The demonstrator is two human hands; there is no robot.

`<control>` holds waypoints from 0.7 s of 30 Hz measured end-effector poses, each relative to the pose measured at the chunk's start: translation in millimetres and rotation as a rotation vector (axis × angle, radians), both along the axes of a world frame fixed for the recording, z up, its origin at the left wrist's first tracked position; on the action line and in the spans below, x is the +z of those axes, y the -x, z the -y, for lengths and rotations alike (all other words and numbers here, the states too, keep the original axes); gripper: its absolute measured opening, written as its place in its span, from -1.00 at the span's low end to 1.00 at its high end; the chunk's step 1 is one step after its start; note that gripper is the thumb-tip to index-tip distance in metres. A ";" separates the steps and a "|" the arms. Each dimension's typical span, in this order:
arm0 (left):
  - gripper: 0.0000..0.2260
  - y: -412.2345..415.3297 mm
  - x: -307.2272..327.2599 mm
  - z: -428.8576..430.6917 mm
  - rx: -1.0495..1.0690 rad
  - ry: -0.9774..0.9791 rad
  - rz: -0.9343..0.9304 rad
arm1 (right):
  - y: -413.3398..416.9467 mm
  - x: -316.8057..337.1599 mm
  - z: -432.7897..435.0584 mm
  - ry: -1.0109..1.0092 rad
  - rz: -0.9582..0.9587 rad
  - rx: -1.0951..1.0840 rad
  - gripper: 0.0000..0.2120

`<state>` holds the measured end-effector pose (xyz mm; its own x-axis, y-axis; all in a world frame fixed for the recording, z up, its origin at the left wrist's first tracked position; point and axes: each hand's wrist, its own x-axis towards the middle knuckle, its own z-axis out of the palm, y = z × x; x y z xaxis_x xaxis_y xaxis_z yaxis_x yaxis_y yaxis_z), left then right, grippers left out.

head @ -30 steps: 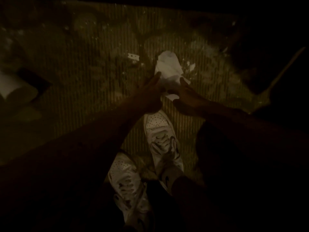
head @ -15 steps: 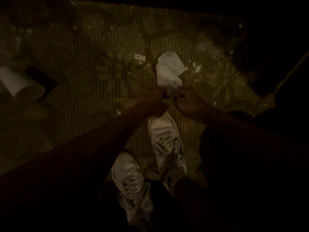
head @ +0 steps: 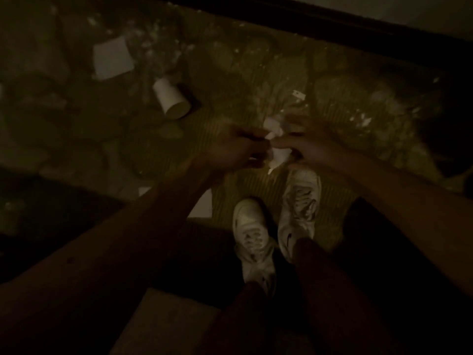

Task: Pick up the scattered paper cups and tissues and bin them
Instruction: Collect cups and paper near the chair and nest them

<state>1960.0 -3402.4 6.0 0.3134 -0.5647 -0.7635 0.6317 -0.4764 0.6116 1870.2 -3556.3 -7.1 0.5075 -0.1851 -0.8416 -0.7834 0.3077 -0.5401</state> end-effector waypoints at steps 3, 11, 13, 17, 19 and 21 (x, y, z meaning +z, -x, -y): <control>-0.84 6.4 25.1 -57.7 0.041 0.029 0.029 | -7.4 19.7 -41.2 -0.392 -0.017 0.020 -0.71; -0.84 19.6 -19.1 -177.4 0.489 -0.381 0.024 | -25.8 5.7 -133.9 0.100 0.017 0.317 -0.87; -0.79 32.8 -52.7 -191.4 0.488 -0.501 0.067 | -24.7 -12.6 -147.7 0.151 0.013 0.375 -0.94; -0.63 54.0 -115.2 -195.4 0.356 -0.632 0.178 | -21.2 -56.4 -159.9 0.173 -0.044 0.344 -0.83; -0.57 60.5 -138.1 -189.2 0.301 -0.661 0.264 | -19.7 -75.0 -159.6 0.173 -0.076 0.342 -0.82; -0.54 61.1 -159.7 -179.6 0.228 -0.694 0.320 | -20.3 -89.9 -153.8 0.188 -0.106 0.366 -0.82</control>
